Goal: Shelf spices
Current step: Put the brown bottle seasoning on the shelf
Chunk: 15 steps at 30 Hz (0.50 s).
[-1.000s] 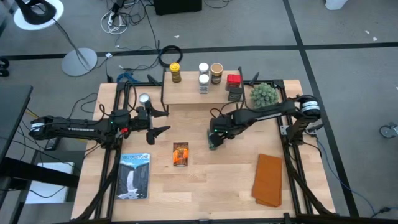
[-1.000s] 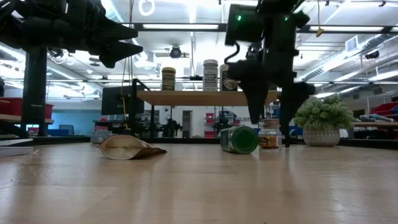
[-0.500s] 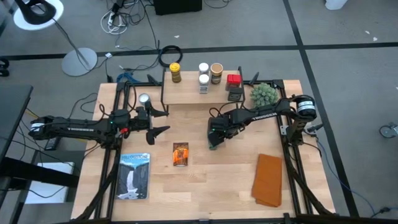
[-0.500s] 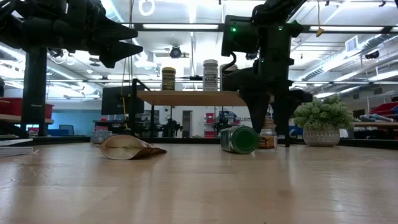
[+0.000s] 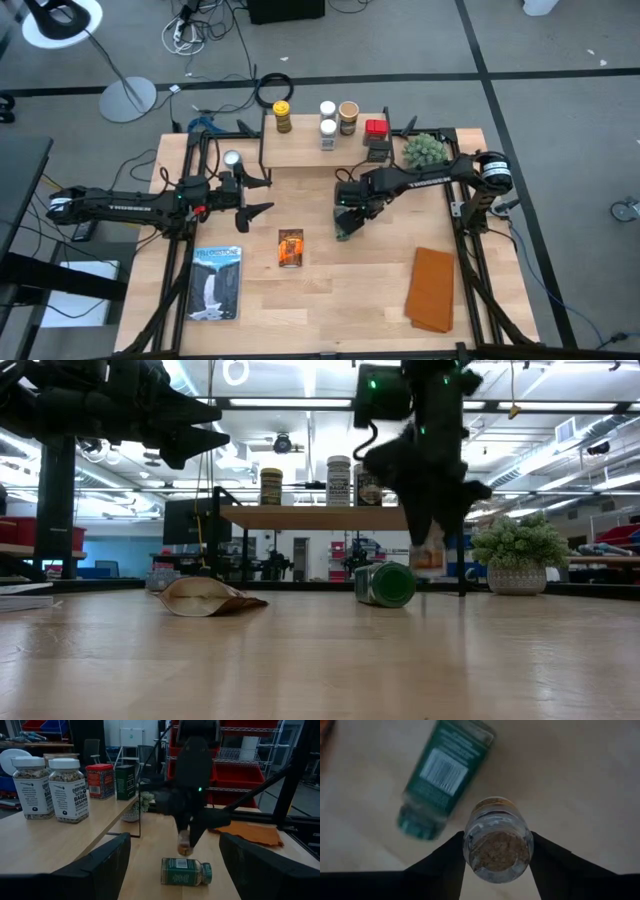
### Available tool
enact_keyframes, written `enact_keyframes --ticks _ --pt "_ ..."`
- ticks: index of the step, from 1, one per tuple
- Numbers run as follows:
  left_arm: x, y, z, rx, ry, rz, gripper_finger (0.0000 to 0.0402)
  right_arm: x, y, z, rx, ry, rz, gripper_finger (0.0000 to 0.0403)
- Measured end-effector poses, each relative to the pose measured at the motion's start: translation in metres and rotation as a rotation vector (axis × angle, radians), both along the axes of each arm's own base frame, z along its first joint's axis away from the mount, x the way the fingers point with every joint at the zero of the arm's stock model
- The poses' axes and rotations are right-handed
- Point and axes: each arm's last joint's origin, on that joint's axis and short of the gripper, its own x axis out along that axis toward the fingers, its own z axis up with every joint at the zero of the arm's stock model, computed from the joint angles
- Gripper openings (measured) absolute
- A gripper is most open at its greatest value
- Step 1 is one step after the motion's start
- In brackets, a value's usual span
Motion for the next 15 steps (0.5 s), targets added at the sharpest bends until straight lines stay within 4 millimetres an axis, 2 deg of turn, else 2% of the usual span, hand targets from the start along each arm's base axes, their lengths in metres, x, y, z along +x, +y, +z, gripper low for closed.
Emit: enact_keyframes --ticks 8,15 --pt "0.0 0.0 0.0 0.0 0.001 -0.001 0.0309 0.01 -0.01 0.063 -0.078 -0.031 0.21 0.0185" --pt "0.0 0.0 0.0 0.0 0.001 0.0 0.0309 0.012 -0.032 0.119 -0.248 -0.113 0.337 0.0187"
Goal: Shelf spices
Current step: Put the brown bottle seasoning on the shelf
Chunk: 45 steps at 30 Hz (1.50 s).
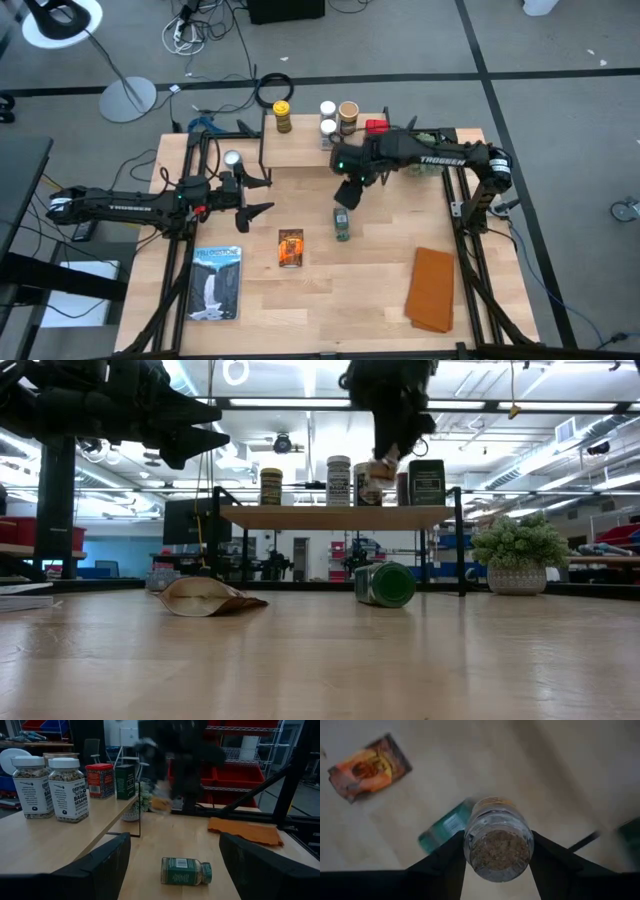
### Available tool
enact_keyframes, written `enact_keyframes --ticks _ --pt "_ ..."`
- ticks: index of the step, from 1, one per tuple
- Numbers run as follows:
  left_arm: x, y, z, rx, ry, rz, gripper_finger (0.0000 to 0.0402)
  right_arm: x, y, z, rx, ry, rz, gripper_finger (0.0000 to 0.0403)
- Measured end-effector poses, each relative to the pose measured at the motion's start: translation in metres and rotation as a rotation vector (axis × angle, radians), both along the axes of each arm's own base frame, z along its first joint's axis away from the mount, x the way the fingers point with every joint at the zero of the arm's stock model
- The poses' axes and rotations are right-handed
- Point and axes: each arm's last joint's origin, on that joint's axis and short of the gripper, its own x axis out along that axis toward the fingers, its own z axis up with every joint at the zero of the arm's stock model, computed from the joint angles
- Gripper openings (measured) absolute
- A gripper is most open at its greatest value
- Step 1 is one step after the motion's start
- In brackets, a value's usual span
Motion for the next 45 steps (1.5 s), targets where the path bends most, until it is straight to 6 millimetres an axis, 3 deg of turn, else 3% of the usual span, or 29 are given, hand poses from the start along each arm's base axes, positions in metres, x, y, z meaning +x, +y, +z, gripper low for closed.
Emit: enact_keyframes --ticks 5,13,18,36,45 --pt "0.0 0.0 0.0 0.0 0.0 0.0 0.0309 -0.002 -0.026 0.025 -0.119 -0.056 0.058 0.0183" --pt "0.0 0.0 0.0 0.0 0.001 0.0 0.0309 -0.013 -0.08 0.017 -0.163 0.014 0.012 0.0183" --pt "0.0 0.0 0.0 0.0 0.0 0.0 0.0309 -0.019 -0.098 0.019 -0.145 -0.029 0.012 0.0184" --pt "0.0 0.0 0.0 0.0 0.0 0.0 0.0309 -0.016 -0.104 0.021 -0.13 -0.097 0.026 0.0204" --pt "0.0 0.0 0.0 0.0 0.0 0.0 0.0309 -0.013 -0.097 0.021 -0.125 -0.1 0.033 0.0206"
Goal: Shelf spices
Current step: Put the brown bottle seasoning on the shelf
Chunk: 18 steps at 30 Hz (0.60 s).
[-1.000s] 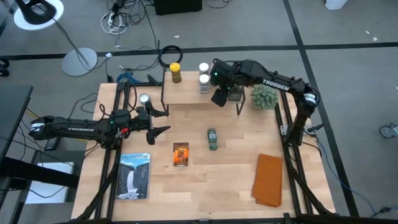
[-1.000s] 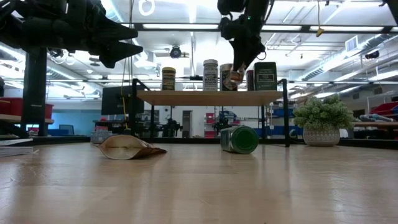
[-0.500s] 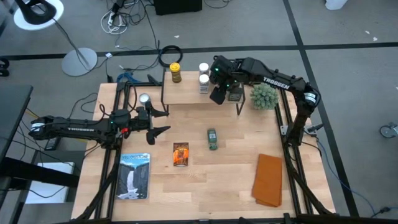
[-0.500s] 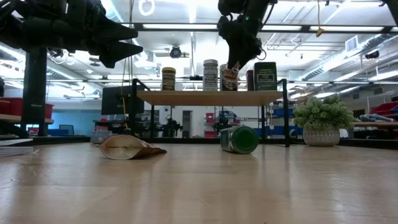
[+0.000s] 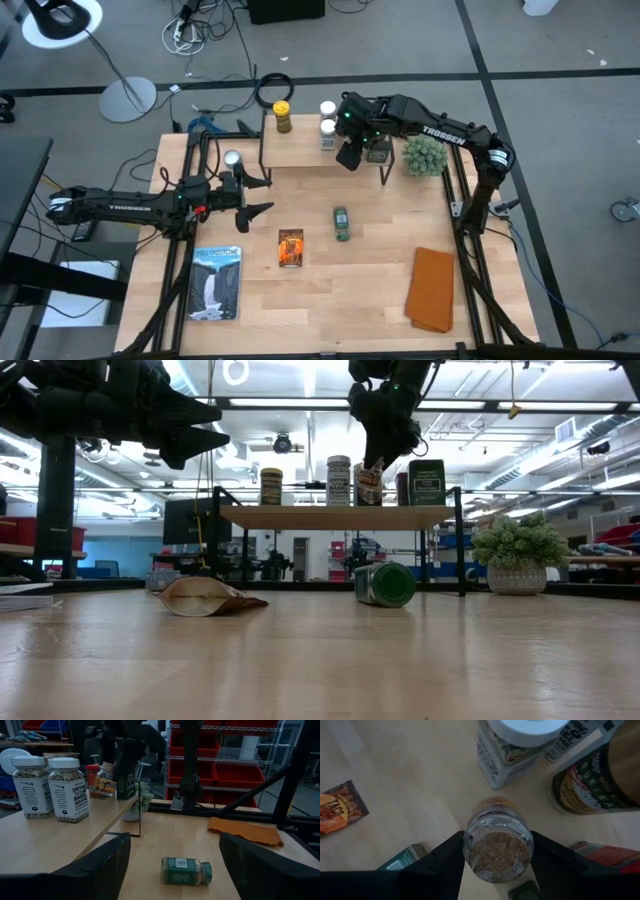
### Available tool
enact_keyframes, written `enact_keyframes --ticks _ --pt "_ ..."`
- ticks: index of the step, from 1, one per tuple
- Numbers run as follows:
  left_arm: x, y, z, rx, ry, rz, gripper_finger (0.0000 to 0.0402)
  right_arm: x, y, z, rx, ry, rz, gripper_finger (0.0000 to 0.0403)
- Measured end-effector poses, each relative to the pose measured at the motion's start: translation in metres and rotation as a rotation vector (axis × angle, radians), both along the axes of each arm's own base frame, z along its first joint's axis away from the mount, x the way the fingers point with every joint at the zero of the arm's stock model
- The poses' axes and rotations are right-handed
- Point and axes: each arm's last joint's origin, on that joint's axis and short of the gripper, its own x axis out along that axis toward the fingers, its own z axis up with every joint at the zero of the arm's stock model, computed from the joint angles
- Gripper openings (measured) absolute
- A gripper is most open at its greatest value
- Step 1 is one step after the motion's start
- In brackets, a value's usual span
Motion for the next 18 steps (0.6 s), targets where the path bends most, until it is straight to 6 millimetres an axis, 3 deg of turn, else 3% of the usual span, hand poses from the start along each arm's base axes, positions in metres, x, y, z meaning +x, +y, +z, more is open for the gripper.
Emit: enact_keyframes --ticks 18 --pt "0.0 0.0 0.0 0.0 0.0 0.0 0.0309 0.0019 0.0008 -0.0037 -0.007 -0.001 0.004 0.0229"
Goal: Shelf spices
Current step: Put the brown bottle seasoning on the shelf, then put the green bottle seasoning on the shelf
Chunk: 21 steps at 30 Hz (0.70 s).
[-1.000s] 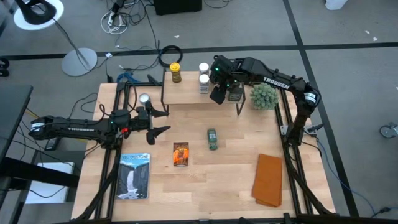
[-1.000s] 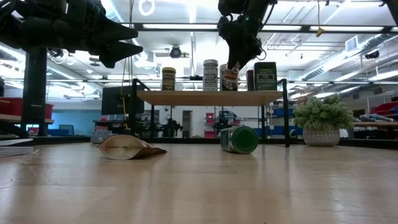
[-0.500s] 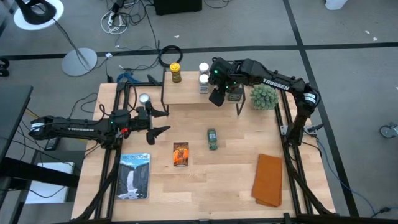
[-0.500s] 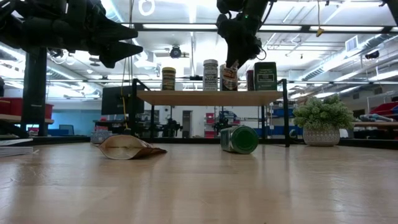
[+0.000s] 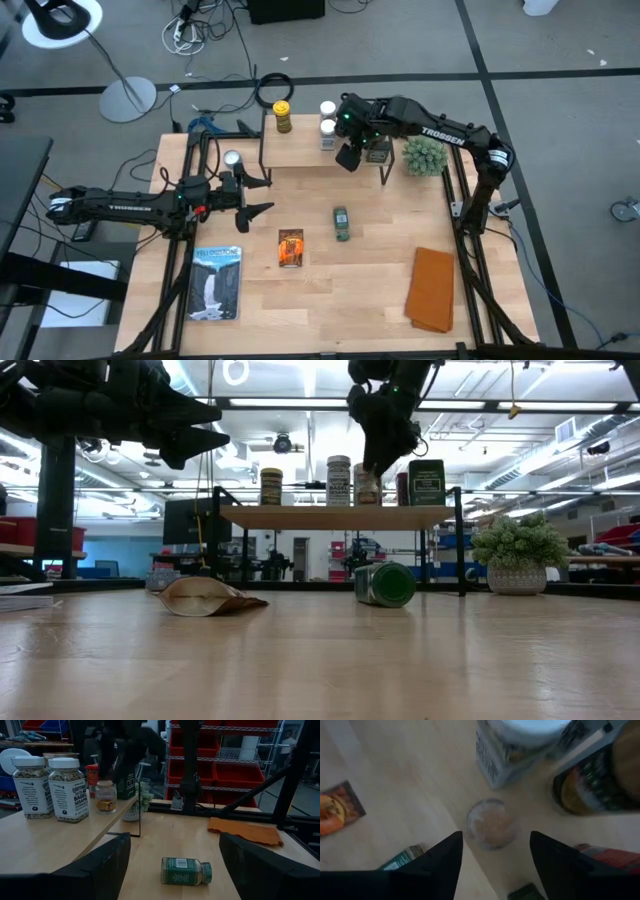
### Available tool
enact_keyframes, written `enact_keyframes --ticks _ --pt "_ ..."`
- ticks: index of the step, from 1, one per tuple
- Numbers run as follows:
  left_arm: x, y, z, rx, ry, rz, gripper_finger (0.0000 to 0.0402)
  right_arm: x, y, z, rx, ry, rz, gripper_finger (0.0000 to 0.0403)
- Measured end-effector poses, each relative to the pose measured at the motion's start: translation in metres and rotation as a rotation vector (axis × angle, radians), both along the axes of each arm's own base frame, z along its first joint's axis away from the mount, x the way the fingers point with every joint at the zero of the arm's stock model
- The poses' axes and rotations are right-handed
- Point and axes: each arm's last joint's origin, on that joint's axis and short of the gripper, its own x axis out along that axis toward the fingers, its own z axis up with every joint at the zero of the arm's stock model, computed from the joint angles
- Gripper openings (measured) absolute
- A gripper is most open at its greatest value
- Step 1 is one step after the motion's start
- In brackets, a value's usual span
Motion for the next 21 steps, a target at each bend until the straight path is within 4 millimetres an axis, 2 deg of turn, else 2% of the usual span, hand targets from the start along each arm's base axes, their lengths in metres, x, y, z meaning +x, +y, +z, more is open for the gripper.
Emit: enact_keyframes --ticks 3,7,18,21 --pt "0.0 0.0 0.0 0.0 0.0 0.0 0.0309 0.0 0.0 -0.007 0.011 0.025 0.0 0.0238" --pt "0.0 0.0 0.0 0.0 0.0 0.0 0.0309 0.0 0.0 -0.007 0.007 0.024 0.004 0.025" --pt "0.0 0.0 0.0 0.0 0.0 0.0 0.0309 -0.004 0.002 0.018 -0.008 -0.009 0.007 0.027" --pt "0.0 0.0 0.0 0.0 0.0 0.0 0.0309 -0.006 0.006 0.022 0.024 -0.021 -0.049 0.0269"
